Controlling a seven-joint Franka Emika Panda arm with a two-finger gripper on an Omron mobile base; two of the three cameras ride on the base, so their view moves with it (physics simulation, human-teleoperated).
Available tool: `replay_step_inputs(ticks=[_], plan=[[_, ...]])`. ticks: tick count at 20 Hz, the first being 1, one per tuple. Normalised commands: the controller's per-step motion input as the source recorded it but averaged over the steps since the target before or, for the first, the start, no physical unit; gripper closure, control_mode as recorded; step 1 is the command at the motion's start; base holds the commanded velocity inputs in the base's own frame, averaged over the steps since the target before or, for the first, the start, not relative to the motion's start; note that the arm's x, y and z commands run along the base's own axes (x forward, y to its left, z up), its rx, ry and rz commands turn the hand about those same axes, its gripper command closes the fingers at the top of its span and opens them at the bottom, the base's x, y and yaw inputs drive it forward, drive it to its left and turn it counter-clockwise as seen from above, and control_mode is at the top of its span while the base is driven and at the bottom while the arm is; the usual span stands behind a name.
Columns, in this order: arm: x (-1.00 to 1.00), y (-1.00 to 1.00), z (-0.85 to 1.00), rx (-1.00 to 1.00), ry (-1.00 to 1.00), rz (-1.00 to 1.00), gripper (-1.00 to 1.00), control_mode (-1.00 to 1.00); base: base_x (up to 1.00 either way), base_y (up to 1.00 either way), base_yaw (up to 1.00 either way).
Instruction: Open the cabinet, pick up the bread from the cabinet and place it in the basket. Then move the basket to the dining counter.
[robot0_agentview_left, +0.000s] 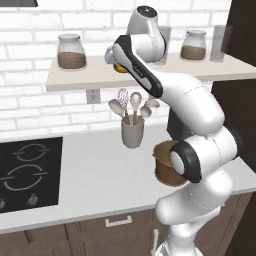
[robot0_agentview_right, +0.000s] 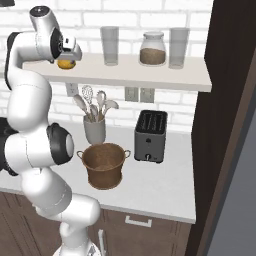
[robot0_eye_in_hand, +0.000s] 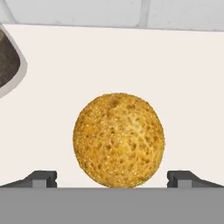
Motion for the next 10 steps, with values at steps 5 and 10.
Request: replay_step_inputs(ticks=[5, 10], plan=[[0.2, 0.0, 0.0, 0.0, 0.0, 0.0, -1.0, -1.0, 0.0, 0.0, 0.0], [0.11, 0.0, -0.07, -0.03, 0.0, 0.0, -1.0, -1.0, 0.0, 0.0, 0.0]])
